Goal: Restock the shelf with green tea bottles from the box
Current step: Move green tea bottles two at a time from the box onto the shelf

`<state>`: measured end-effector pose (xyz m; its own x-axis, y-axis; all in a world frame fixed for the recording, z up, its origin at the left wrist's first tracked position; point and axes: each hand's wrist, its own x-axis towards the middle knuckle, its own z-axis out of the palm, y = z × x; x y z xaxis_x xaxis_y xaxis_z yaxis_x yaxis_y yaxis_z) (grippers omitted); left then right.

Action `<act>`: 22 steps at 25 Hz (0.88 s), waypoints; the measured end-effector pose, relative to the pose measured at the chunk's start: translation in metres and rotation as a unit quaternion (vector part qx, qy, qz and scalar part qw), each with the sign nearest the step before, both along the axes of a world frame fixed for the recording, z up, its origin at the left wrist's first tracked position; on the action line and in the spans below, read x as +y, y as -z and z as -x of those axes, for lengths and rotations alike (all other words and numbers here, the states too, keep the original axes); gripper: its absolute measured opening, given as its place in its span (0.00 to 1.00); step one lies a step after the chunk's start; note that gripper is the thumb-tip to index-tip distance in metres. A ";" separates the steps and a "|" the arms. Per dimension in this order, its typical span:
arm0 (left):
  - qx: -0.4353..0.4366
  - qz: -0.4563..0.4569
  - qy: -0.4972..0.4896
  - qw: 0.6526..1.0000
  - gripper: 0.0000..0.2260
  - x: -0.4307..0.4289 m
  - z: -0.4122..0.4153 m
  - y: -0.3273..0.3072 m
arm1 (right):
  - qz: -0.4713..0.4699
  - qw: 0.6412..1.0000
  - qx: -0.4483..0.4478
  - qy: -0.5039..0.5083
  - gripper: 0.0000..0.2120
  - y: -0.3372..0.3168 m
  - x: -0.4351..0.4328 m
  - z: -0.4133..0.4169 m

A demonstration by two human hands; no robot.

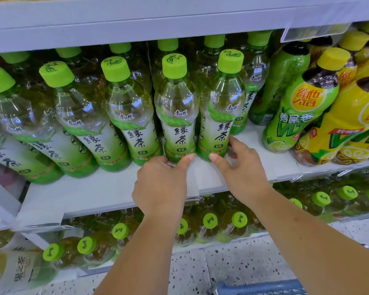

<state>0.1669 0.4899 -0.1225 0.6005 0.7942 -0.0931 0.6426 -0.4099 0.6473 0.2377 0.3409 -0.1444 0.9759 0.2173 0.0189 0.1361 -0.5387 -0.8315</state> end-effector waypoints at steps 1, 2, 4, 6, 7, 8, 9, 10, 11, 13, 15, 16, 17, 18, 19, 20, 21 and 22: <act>-0.001 0.002 0.001 1.000 0.26 0.000 0.000 0.000 | -0.002 1.000 0.002 0.006 0.22 0.000 0.001 0.000; -0.001 0.003 0.005 1.000 0.26 0.001 0.000 0.000 | -0.003 1.000 0.007 0.013 0.22 0.000 0.001 0.001; -0.003 0.004 0.016 1.000 0.26 0.002 0.001 0.000 | -0.008 0.999 0.019 0.027 0.23 0.001 0.002 0.001; -0.001 0.005 0.026 1.000 0.25 0.005 0.002 -0.001 | -0.006 0.999 0.028 0.036 0.23 0.000 0.003 0.002; 0.003 0.007 0.030 1.000 0.25 0.006 0.002 -0.002 | -0.005 0.999 0.029 0.038 0.23 0.000 0.003 0.002; 0.006 0.011 0.035 0.999 0.25 0.007 0.002 -0.004 | -0.005 0.999 0.029 0.038 0.23 0.000 0.003 0.002; 0.007 0.015 0.040 0.999 0.25 0.008 0.002 -0.004 | -0.002 0.999 0.029 0.040 0.23 -0.002 0.003 0.002; 0.007 0.020 0.045 0.999 0.25 0.008 0.002 -0.005 | 0.002 0.999 0.027 0.041 0.23 -0.003 0.003 0.003; 0.006 0.025 0.051 0.998 0.25 0.009 0.002 -0.006 | 0.004 0.999 0.027 0.042 0.23 -0.005 0.004 0.004; 0.005 0.046 0.065 0.997 0.23 0.012 0.004 -0.008 | -0.009 0.998 0.041 0.044 0.24 -0.011 0.007 0.007; -0.001 0.083 0.083 0.993 0.20 0.018 0.005 -0.009 | -0.035 0.996 0.070 0.050 0.25 -0.016 0.010 0.008; -0.010 0.106 0.088 0.990 0.19 0.021 0.006 -0.010 | -0.040 0.994 0.084 0.054 0.25 -0.019 0.012 0.008; -0.021 0.132 0.090 0.987 0.19 0.024 0.008 -0.012 | -0.044 0.993 0.095 0.059 0.25 -0.021 0.013 0.008; -0.029 0.161 0.096 0.982 0.20 0.026 0.011 -0.015 | -0.050 0.991 0.104 0.067 0.24 -0.024 0.015 0.010; -0.033 0.192 0.108 0.975 0.22 0.029 0.014 -0.019 | -0.060 0.988 0.114 0.079 0.24 -0.027 0.017 0.012; -0.035 0.223 0.127 0.966 0.25 0.030 0.019 -0.022 | -0.072 0.985 0.127 0.094 0.25 -0.030 0.018 0.015; -0.035 0.249 0.147 0.957 0.28 0.032 0.026 -0.025 | -0.083 0.980 0.142 0.109 0.26 -0.033 0.019 0.020; -0.033 0.264 0.166 0.949 0.32 0.034 0.033 -0.027 | -0.092 0.976 0.157 0.120 0.27 -0.036 0.019 0.025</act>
